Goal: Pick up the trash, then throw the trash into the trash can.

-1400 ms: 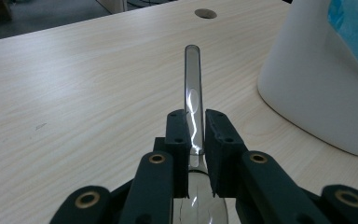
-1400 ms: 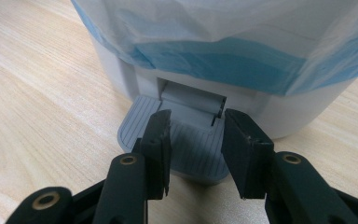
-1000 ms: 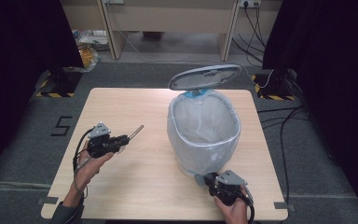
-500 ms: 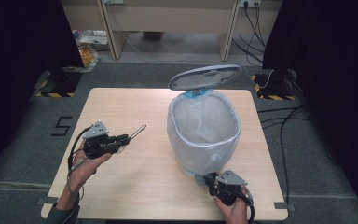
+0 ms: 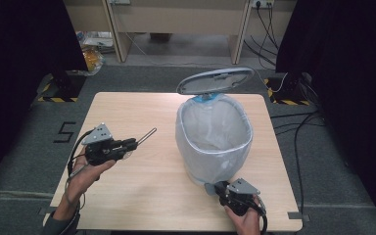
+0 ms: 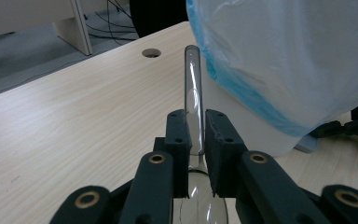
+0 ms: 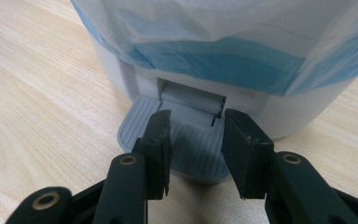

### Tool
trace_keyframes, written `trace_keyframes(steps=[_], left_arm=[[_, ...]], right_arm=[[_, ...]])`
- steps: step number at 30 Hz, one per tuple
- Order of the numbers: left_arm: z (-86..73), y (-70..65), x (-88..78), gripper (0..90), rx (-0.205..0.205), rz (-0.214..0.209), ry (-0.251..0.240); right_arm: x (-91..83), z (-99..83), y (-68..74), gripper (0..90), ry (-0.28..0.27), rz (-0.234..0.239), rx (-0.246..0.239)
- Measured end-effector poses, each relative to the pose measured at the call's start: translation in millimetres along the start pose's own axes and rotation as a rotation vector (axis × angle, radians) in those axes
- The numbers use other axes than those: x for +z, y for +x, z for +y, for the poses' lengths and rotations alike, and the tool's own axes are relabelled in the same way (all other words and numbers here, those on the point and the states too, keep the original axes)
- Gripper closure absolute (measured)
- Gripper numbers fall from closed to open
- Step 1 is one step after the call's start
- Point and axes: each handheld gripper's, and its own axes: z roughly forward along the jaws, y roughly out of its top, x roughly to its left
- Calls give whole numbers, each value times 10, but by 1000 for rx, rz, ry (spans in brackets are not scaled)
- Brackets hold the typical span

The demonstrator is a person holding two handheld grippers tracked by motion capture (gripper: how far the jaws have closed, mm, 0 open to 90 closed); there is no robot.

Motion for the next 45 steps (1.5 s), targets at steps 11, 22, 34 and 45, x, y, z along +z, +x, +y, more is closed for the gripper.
trace_keyframes(steps=[11, 22, 34, 45], left_arm=[[146, -87, -109, 797, 44, 1, -3], [200, -115, -143, 797, 52, -15, -8], [370, -195, -194, 797, 90, -28, -25], [529, -281, -192, 797, 114, -62, -43]], right_arm=[[0, -1, 0, 620, -1, 0, -1], [0, 0, 0, 620, -1, 0, -2], [0, -1, 0, 620, -1, 0, -2], [1, -1, 2, 619, -2, 0, 1]])
